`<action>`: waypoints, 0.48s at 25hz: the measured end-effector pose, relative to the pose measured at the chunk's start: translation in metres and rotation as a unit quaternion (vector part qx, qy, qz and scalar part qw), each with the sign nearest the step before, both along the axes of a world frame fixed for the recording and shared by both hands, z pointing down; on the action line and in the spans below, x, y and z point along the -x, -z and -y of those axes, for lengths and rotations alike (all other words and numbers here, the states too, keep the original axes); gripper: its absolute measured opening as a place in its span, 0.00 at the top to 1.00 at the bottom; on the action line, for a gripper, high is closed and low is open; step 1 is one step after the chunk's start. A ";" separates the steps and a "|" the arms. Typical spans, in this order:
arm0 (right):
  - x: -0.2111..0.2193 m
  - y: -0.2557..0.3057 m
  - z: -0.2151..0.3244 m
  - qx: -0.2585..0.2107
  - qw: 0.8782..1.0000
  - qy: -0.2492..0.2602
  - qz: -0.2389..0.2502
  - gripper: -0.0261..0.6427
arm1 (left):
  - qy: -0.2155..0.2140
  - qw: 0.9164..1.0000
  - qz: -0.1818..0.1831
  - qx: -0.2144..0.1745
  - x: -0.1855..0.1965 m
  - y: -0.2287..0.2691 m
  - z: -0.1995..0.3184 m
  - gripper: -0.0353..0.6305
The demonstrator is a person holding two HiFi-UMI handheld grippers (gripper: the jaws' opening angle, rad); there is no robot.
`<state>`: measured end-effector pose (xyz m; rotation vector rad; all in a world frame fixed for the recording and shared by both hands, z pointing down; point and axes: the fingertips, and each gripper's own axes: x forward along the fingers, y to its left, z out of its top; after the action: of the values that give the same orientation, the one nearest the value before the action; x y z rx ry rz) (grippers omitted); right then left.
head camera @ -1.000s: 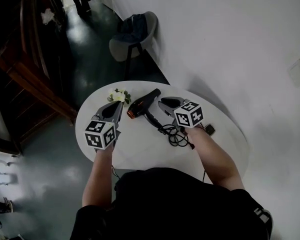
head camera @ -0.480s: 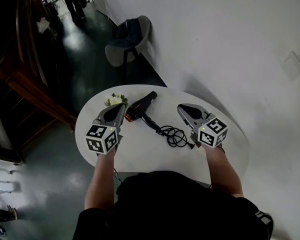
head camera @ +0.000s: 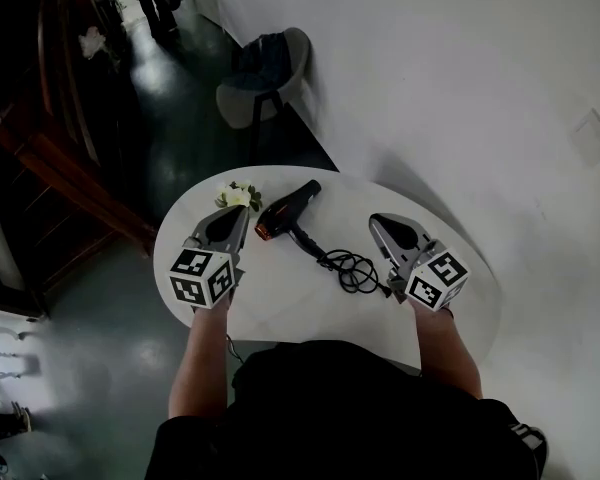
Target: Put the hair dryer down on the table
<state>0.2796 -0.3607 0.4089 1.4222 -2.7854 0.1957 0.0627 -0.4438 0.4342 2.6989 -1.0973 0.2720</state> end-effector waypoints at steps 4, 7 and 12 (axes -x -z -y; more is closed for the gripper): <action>0.006 -0.004 0.004 0.004 1.000 0.006 0.003 0.94 | 0.006 1.000 0.001 0.002 0.007 -0.002 0.001 0.93; 0.011 -0.005 0.006 0.007 1.000 0.010 0.003 0.94 | 0.010 1.000 0.001 0.003 0.010 -0.002 0.001 0.93; 0.012 -0.008 0.010 0.010 1.000 0.010 0.003 0.94 | 0.013 1.000 0.002 0.003 0.014 -0.003 0.003 0.93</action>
<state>0.2673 -0.3705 0.4165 1.3901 -2.7936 0.2257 0.0489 -0.4472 0.4373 2.6772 -1.1303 0.2761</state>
